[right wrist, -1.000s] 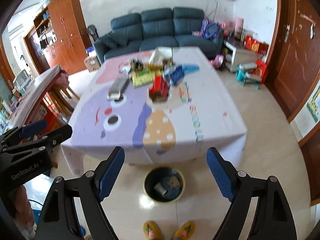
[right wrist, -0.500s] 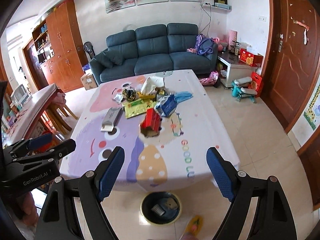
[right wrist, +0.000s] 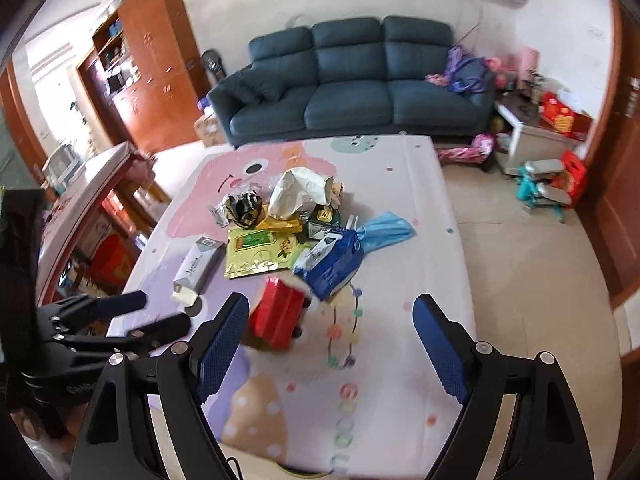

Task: Collect trash
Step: 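Grasp the red paper box with the left tool while the right tool grasps the blue milk carton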

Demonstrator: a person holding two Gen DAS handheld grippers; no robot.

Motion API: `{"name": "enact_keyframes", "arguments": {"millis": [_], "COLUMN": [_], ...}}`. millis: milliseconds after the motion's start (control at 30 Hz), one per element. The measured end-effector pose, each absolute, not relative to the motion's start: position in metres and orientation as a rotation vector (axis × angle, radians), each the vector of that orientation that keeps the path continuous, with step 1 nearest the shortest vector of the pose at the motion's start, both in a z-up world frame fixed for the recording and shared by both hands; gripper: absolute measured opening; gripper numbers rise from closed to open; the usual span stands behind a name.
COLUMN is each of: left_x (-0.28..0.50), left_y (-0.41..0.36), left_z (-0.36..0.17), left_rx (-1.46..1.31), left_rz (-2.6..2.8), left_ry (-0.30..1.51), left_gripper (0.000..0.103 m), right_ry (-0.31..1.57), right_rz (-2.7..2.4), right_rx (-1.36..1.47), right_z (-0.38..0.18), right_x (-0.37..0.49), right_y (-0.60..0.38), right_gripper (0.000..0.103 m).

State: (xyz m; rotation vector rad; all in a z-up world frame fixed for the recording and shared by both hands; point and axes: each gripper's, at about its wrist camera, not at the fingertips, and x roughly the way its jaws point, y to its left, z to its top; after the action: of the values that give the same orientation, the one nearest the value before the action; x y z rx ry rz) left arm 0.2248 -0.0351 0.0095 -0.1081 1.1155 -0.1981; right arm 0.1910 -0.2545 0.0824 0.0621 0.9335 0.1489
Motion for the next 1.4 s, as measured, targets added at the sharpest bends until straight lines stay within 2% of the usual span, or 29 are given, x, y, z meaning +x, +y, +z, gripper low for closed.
{"name": "enact_keyframes", "arguments": {"millis": [200, 467, 533, 600, 667, 800, 1367, 1400], "left_x": [0.283, 0.322, 0.327, 0.33, 0.33, 0.328, 0.31, 0.308], "left_y": [-0.058, -0.058, -0.058, -0.059, -0.058, -0.056, -0.023, -0.022], "left_z": [-0.069, -0.133, -0.145, -0.155, -0.161, -0.163, -0.132, -0.132], "left_rx": [-0.173, -0.23, -0.252, -0.287, -0.319, -0.351, -0.448, -0.452], "left_rz": [-0.123, -0.058, -0.051, -0.058, -0.062, -0.028, 0.088, 0.09], "left_ry": [1.289, 1.431, 1.462, 1.488, 1.497, 1.46, 1.325, 1.323], "left_gripper": [0.073, 0.073, 0.069, 0.056, 0.047, 0.041, 0.04, 0.04], "right_ry": [1.06, 1.163, 1.183, 1.205, 1.228, 1.282, 1.461, 1.467], "right_rz": [0.232, 0.296, 0.302, 0.309, 0.31, 0.302, 0.178, 0.182], "right_rx": [0.051, 0.136, 0.167, 0.19, 0.212, 0.289, 0.45, 0.443], "right_z": [0.03, -0.026, -0.036, -0.045, -0.053, -0.07, -0.124, -0.125], "right_x": [0.256, 0.299, 0.307, 0.315, 0.322, 0.344, 0.424, 0.426], "right_y": [-0.274, -0.28, -0.28, -0.279, -0.276, -0.274, -0.259, -0.257], "right_gripper": [0.086, 0.086, 0.086, 0.086, 0.086, 0.086, 0.086, 0.082]}}
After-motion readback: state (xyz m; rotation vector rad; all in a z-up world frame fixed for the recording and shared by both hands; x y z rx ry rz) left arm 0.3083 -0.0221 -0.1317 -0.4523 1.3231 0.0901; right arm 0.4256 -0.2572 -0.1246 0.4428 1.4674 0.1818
